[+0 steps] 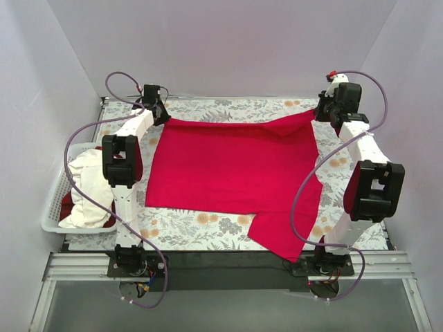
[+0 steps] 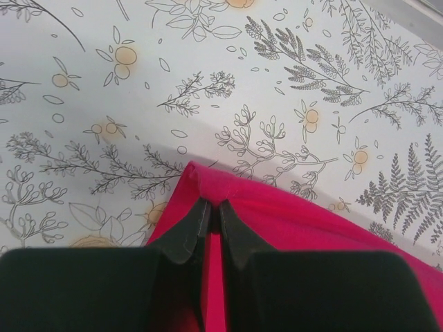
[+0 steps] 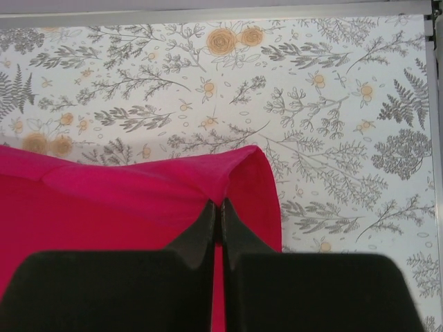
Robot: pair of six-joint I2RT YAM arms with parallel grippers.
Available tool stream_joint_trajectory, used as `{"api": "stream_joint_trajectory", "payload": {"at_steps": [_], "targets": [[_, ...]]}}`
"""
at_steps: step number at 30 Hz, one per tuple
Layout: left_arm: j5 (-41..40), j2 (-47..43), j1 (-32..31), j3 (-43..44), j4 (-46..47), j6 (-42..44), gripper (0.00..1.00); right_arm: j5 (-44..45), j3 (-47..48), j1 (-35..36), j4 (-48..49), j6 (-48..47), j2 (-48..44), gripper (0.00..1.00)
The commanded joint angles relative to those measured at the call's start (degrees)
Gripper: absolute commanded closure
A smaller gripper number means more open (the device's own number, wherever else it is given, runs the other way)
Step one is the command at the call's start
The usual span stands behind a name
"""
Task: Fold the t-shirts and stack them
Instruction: Fold the tshirt
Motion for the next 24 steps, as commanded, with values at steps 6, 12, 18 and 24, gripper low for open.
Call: {"api": "stream_joint_trajectory", "payload": {"at_steps": [6,12,18,24], "targets": [[1.1,-8.6,1.3,-0.7,-5.8,-0.8,1.00,1.9,-5.0,-0.4,-7.7,8.9,-7.6,0.99],[1.5,-10.9,1.3,-4.2,-8.1,-3.1,1.00,2.4,-8.2,-0.4,-11.0,12.6,-10.4,0.99],[1.1,-13.3,1.4,-7.0,-10.6,-3.6,1.00,3.7,-9.6,-0.8,-15.6,13.1,-12.6,0.99],[-0.6,-13.7,1.4,-8.9,-11.7,-3.9,1.00,4.2,-10.6,-1.1,-17.7,12.8,-13.3,0.99]]}}
